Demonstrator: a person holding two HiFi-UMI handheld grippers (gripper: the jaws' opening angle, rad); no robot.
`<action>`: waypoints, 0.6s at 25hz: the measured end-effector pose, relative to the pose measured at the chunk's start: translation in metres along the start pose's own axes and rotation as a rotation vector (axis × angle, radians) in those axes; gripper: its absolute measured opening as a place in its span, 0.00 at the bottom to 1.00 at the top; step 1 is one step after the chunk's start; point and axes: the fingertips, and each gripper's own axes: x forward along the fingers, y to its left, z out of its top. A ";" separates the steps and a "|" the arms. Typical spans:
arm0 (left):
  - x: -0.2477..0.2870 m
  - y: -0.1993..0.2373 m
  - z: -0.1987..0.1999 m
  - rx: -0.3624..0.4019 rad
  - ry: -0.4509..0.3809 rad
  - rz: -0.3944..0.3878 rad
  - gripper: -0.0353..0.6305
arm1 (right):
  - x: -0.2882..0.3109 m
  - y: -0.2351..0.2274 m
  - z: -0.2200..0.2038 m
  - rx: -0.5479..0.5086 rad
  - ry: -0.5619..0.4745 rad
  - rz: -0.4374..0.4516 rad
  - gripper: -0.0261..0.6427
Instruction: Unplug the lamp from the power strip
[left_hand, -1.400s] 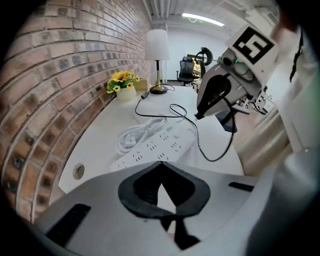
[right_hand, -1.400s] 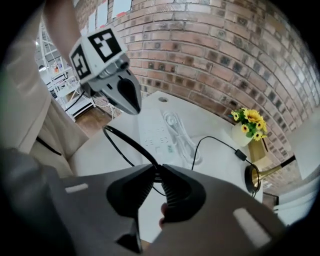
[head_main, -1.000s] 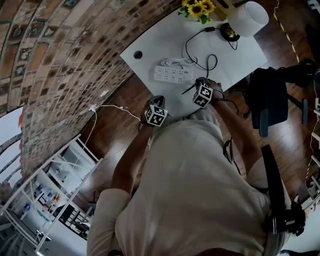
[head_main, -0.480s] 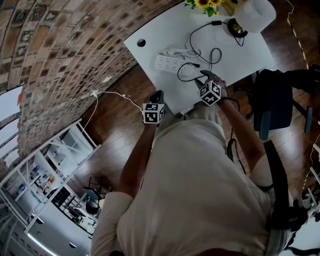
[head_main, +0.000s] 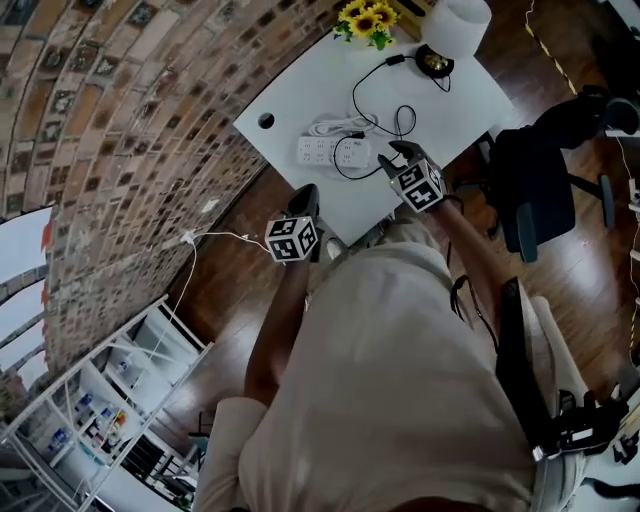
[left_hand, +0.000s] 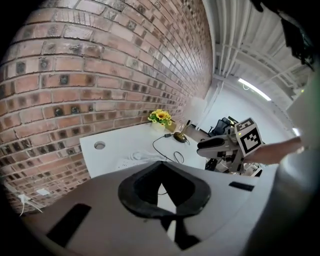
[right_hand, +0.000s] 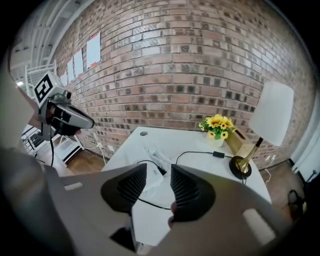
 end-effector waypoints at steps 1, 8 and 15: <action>-0.007 0.000 0.007 0.000 -0.020 -0.015 0.06 | -0.004 0.001 0.007 0.000 -0.004 -0.017 0.25; -0.068 0.010 0.034 0.053 -0.146 -0.047 0.06 | -0.035 0.033 0.060 -0.011 -0.086 -0.076 0.24; -0.129 0.029 0.017 0.083 -0.202 -0.047 0.06 | -0.055 0.091 0.086 0.021 -0.165 -0.091 0.23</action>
